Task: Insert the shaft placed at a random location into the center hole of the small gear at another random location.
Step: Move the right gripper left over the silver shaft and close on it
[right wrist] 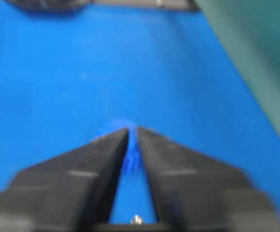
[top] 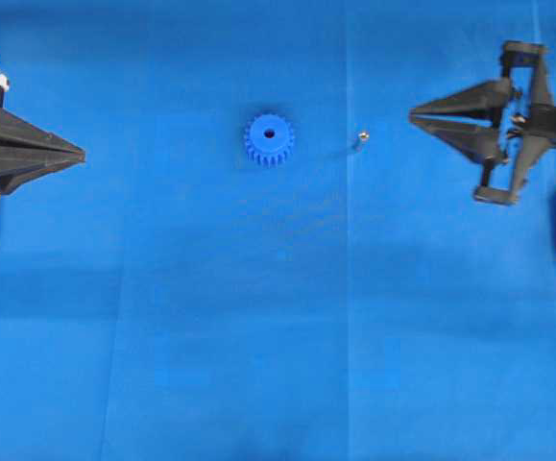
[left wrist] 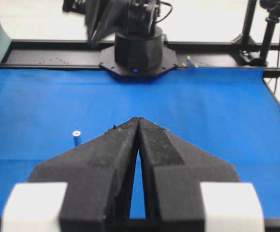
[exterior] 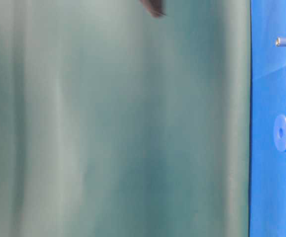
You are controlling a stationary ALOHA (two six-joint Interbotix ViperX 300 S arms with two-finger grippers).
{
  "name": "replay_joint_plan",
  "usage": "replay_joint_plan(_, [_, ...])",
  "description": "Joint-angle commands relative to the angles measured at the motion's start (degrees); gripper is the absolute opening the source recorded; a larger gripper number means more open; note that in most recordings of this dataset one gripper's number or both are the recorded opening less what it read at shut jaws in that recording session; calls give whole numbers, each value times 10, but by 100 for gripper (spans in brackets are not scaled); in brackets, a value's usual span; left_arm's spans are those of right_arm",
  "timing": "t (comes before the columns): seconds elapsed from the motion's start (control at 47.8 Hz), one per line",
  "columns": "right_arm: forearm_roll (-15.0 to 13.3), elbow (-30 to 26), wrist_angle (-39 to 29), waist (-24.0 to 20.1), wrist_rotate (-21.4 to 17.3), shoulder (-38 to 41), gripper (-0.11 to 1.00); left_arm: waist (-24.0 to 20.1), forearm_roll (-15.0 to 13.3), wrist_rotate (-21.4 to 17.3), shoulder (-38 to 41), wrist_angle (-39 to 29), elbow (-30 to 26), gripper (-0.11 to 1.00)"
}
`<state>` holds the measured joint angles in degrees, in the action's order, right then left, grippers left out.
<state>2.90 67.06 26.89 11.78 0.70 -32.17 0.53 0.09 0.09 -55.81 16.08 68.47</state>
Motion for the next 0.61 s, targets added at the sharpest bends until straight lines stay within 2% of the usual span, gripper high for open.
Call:
replay_joint_plan(0.0, [12, -9, 35, 7, -1, 52, 30, 2, 1, 1, 2, 2, -4, 0])
replay_joint_plan(0.126, [33, -15, 73, 8, -1, 127, 69, 1, 1, 1, 1, 2, -3, 0])
replay_joint_plan(0.188, [44, -16, 91, 8, -1, 158, 81, 2, 1, 2, 0, 2, 0, 0])
replay_joint_plan(0.314, [69, -17, 129, 8, -1, 214, 73, 1, 1, 2, -3, 2, 2, 0])
replay_joint_plan(0.397, [83, -18, 155, 8, -4, 253, 73, 1, 1, 2, -4, 2, 4, 0])
replay_joint_plan(0.586, [86, -31, 179, 8, -26, 318, 73, 1, 1, 2, -4, 2, 6, 0])
